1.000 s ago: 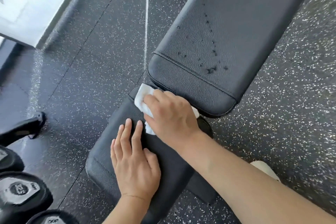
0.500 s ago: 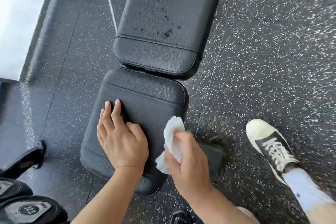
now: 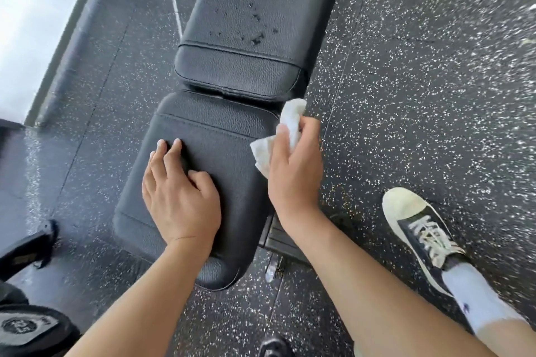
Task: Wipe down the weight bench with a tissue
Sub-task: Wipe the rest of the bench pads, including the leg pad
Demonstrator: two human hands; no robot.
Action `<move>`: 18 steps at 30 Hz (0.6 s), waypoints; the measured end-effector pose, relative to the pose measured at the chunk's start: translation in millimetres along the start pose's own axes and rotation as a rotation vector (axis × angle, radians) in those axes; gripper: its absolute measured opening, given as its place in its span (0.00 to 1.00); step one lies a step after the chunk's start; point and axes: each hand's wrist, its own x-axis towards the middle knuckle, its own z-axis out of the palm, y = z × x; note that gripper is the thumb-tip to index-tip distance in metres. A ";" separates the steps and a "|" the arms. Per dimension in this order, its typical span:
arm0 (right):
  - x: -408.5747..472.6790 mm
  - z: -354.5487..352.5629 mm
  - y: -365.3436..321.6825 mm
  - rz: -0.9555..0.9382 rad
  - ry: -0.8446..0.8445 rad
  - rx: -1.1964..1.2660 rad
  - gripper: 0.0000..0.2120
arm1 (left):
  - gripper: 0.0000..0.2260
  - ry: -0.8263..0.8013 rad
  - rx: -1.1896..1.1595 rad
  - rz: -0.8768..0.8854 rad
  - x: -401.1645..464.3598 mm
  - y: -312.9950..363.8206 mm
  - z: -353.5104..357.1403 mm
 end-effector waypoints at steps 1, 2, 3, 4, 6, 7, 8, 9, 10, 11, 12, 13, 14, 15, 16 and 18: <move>-18.5 -3.9 4.5 -0.012 -0.029 0.001 0.06 | 0.26 -0.003 -0.005 -0.002 -0.3 0.2 0.0; -39.7 -8.7 9.8 -0.025 -0.076 0.005 0.07 | 0.26 -0.005 -0.010 -0.004 -0.1 0.7 0.3; -61.5 -14.5 15.6 -0.036 -0.137 0.008 0.07 | 0.26 -0.006 -0.014 -0.007 -0.2 0.9 0.4; -80.4 -21.3 20.1 -0.045 -0.202 0.015 0.07 | 0.26 -0.006 -0.017 -0.009 -0.7 0.6 0.1; -96.9 -34.7 27.4 -0.081 -0.298 0.007 0.08 | 0.26 -0.002 -0.022 -0.007 -1.4 -0.1 0.0; -94.0 -40.3 29.2 -0.116 -0.329 -0.019 0.09 | 0.26 0.002 -0.022 -0.005 -1.6 -0.3 -0.3; -84.8 -44.0 29.5 -0.166 -0.352 -0.055 0.09 | 0.26 0.006 -0.022 -0.005 -1.2 -0.4 -0.2; -72.0 -45.8 27.4 -0.223 -0.368 -0.099 0.09 | 0.26 0.009 -0.021 -0.005 -0.8 -0.4 0.2; -57.1 -46.2 23.6 -0.287 -0.373 -0.151 0.08 | 0.26 0.010 -0.018 -0.005 -1.0 0.1 0.5; -41.2 -45.0 17.5 -0.356 -0.373 -0.210 0.08 | 0.26 0.010 -0.016 -0.005 -1.1 0.5 0.7; -25.5 -41.1 9.0 -0.434 -0.367 -0.277 0.08 | 0.26 0.011 -0.016 -0.006 -1.0 0.7 0.6; -10.4 -34.5 -1.3 -0.521 -0.363 -0.350 0.09 | 0.26 0.010 -0.018 -0.009 -0.9 1.1 0.1; 3.6 -26.0 -12.7 -0.610 -0.371 -0.424 0.09 | 0.26 0.006 -0.017 -0.015 -0.8 1.8 -0.5; 15.2 -15.3 -24.7 -0.681 -0.402 -0.496 0.09 | 0.26 -0.004 -0.015 -0.022 -0.8 2.3 -1.3; 24.6 -3.0 -36.4 -0.730 -0.446 -0.566 0.09 | 0.26 -0.014 -0.012 -0.032 -0.9 2.9 -2.1; 36.8 23.7 -55.6 -0.800 -0.536 -0.680 0.09 | 0.26 -0.030 -0.006 -0.045 -0.4 4.8 -3.6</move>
